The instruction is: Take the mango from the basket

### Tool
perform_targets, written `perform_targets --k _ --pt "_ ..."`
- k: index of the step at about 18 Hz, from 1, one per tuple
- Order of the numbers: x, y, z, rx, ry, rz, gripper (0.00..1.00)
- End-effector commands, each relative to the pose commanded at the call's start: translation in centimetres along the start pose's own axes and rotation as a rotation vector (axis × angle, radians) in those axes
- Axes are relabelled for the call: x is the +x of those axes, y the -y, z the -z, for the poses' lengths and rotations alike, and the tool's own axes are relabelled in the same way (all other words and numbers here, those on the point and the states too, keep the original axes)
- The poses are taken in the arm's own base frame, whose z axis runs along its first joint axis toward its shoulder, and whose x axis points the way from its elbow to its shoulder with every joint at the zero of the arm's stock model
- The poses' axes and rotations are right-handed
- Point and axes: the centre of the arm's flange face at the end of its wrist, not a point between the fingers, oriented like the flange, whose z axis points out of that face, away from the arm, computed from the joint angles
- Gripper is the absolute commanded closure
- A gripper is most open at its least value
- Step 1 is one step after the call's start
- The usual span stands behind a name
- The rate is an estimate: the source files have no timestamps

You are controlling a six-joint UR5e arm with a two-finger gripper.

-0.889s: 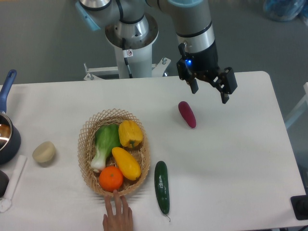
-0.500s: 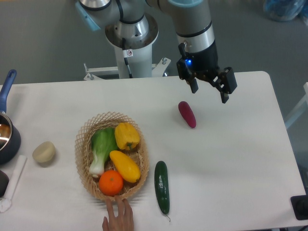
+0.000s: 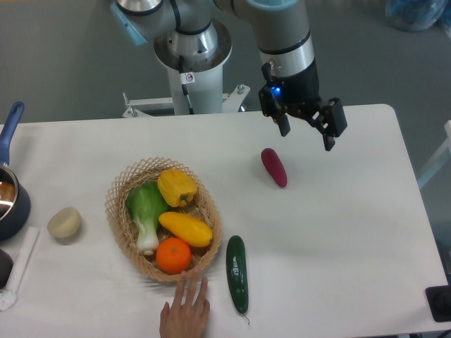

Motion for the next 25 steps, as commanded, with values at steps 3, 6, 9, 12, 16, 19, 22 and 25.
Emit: perform_targets --k 3,6,9,12,16,19,22,25 --pt "0.4 0.2 -0.5 -0.004 -0.012 0.063 0.00" --pt "0.8 0.4 -0.9 -0.006 -0.021 0.167 0.00" --pt "1.2 0.6 -1.4 0.011 -0.041 0.204 0.00" --pt "1.6 1.4 -2.0 0.058 -0.079 0.301 0.00" --pt "2.7 1.4 -3.6 0.101 -0.029 0.309 0.00" --pt "3.9 1.3 -5.1 0.110 -0.001 0.308 0.00" --pt "4.5 2.4 -6.0 0.106 -0.020 0.278 0.00" --pt "4.8 3.2 -7.1 0.097 -0.044 0.154 0.00"
